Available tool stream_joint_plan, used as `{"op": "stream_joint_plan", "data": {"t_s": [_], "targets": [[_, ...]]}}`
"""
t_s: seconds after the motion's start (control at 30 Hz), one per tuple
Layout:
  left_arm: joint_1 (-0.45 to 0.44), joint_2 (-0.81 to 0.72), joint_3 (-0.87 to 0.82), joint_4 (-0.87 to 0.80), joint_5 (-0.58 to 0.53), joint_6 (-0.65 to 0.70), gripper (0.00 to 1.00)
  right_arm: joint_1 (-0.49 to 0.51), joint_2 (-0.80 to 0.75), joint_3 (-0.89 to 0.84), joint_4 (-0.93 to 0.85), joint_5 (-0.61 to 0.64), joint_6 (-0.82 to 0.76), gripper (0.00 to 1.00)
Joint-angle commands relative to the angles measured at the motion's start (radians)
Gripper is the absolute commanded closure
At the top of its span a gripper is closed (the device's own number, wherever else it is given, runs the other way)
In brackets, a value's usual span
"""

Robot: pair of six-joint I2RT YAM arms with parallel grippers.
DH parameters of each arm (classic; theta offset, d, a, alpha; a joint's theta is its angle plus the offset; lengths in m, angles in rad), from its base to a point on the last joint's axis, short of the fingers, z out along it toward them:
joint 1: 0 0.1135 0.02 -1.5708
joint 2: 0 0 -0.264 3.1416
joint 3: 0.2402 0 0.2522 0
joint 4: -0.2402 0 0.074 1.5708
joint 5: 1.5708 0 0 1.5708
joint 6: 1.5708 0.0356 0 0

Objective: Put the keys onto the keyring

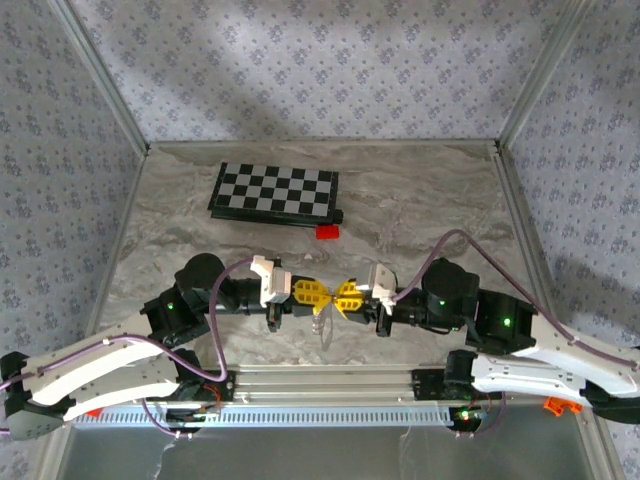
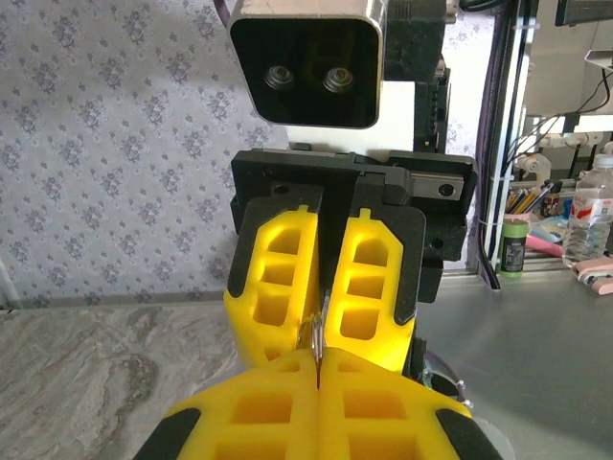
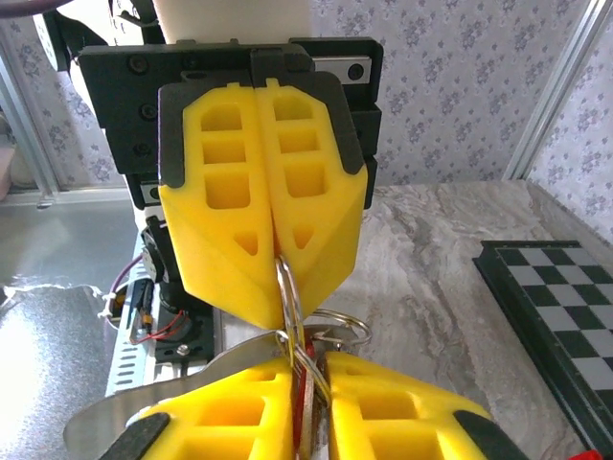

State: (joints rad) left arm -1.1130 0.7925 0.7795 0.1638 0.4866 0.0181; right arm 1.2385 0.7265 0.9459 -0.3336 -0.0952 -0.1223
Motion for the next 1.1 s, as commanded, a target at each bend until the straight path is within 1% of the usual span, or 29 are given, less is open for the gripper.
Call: {"op": "stream_joint_plan", "data": {"t_s": [0.0,0.2,0.6,0.67,0.77,0.87,0.97,1.07], "targets": [[-0.005,-0.019,0.006,0.078,0.033,-0.015,1.0,-0.005,0.003,0.008,-0.01,-0.005,0.003,0.89],[-0.004,-0.018,0.009,0.084,0.038,-0.016,1.0,-0.005,0.008,0.015,-0.036,-0.006,0.005,0.94],[-0.004,-0.02,0.006,0.094,0.059,-0.024,1.0,-0.004,0.043,0.04,-0.064,-0.021,0.006,0.94],[-0.004,-0.019,0.007,0.092,0.06,-0.024,1.0,-0.004,0.035,0.039,-0.062,-0.02,0.007,0.91],[-0.004,-0.021,0.006,0.089,0.061,-0.021,1.0,-0.004,0.02,0.033,-0.053,-0.017,0.007,0.78],[-0.004,-0.023,0.009,0.089,0.06,-0.021,1.0,-0.004,-0.005,0.015,-0.032,-0.013,0.009,0.7],[-0.004,-0.026,0.01,0.089,0.06,-0.021,1.0,-0.004,-0.027,-0.006,-0.01,-0.001,0.009,0.69],[-0.004,-0.03,0.011,0.086,0.06,-0.02,1.0,-0.004,-0.035,-0.021,0.007,0.0,0.01,0.71]]}}
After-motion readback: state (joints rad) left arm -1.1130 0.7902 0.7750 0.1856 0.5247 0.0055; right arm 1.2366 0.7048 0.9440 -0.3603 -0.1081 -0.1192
